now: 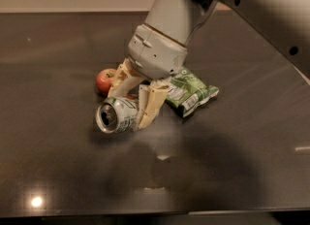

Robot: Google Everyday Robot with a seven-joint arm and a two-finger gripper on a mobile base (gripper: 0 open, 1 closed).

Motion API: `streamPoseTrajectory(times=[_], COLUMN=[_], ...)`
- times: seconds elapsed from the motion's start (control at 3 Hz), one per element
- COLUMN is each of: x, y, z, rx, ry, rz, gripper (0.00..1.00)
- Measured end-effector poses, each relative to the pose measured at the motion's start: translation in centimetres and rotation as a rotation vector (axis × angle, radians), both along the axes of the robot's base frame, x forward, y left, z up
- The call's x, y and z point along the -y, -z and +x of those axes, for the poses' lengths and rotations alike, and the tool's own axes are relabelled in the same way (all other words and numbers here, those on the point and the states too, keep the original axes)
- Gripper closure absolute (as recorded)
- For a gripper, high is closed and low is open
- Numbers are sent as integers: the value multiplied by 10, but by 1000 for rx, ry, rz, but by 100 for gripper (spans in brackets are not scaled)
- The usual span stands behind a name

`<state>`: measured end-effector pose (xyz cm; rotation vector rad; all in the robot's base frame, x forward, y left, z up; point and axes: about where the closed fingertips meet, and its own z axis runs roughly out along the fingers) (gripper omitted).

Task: Place 7up can upright

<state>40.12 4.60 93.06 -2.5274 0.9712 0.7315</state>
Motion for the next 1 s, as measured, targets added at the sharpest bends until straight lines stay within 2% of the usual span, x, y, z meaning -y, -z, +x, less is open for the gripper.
streamPoseTrajectory(times=[0.67,1.0], x=[21,30], y=[-25,-21], z=[-11,-14], rx=[-241,-339], ry=[348,461], rz=[239,339], gripper=[100,100])
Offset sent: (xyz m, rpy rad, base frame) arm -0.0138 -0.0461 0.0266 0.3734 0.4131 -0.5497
